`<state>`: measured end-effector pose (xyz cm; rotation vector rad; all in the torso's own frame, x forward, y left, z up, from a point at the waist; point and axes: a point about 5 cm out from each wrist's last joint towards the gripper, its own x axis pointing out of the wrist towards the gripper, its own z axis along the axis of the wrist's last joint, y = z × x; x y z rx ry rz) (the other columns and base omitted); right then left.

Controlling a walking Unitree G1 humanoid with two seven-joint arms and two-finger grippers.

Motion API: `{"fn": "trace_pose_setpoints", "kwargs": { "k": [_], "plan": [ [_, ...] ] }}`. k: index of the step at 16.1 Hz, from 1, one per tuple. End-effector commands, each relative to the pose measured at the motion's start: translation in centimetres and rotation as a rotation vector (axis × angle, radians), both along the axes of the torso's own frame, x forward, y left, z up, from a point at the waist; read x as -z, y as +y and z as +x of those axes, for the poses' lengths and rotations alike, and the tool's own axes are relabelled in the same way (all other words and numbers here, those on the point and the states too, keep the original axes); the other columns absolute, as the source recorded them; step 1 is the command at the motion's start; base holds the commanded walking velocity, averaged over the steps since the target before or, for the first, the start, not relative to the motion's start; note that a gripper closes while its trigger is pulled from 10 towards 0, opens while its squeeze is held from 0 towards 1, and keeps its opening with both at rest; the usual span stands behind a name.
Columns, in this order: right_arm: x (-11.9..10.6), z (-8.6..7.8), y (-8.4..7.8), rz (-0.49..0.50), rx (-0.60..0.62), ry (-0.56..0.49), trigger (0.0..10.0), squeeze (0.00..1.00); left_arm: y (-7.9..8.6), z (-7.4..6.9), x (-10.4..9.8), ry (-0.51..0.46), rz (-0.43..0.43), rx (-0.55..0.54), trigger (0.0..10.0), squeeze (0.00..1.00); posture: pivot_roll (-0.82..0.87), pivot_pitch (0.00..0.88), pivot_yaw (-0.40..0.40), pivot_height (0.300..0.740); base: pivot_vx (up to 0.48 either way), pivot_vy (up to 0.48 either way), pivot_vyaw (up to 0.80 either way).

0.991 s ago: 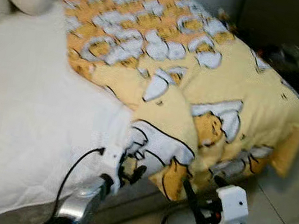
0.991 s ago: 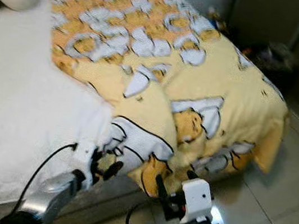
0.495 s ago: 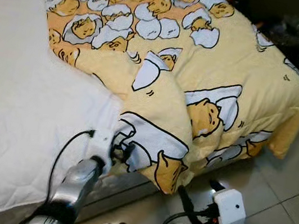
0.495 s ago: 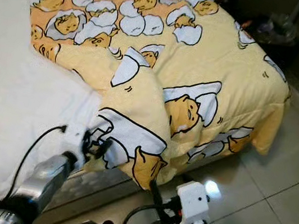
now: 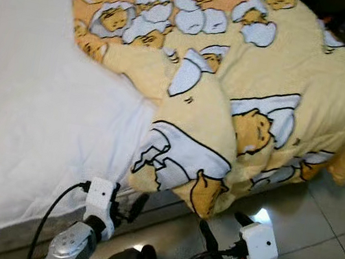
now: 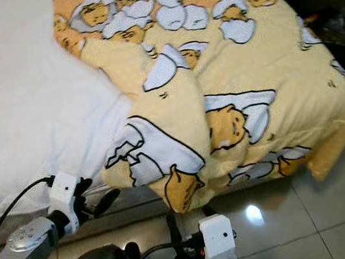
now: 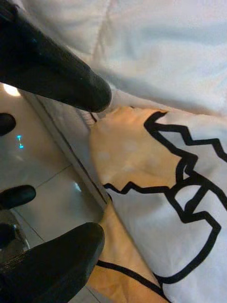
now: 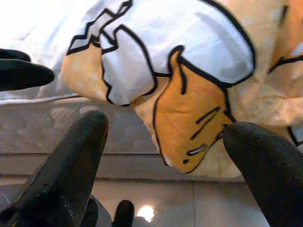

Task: Clean up the room

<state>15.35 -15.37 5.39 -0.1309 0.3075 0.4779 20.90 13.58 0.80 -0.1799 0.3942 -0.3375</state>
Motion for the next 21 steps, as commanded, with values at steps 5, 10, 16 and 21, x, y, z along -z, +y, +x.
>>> {"fn": "trace_pose_setpoints", "kwargs": {
  "k": [5,10,16,21],
  "plan": [
    [-0.2,-0.1,0.1,-0.005,-0.006,0.003,10.0,0.30,-0.3,3.9,0.3,-0.004,0.047,-0.015,10.0,0.00,-0.29,0.225,0.185,0.740,0.000,0.000,0.00],
    [0.1,-0.2,-0.2,-0.026,0.039,0.012,10.0,0.34,0.1,4.6,0.3,-0.011,0.074,-0.004,10.0,0.00,-0.29,0.231,0.192,0.740,0.000,0.288,-0.47],
    [0.0,-0.1,0.0,-0.021,0.040,0.002,10.0,0.31,0.4,5.1,0.5,0.002,0.079,-0.003,10.0,0.00,-0.28,0.239,0.199,0.740,0.000,0.000,0.00],
    [0.2,-0.2,0.2,-0.020,0.034,0.003,10.0,0.31,-1.1,6.5,0.5,0.010,0.057,0.057,10.0,0.00,-0.28,0.246,0.201,0.740,0.000,0.000,0.00]
  ]
}}
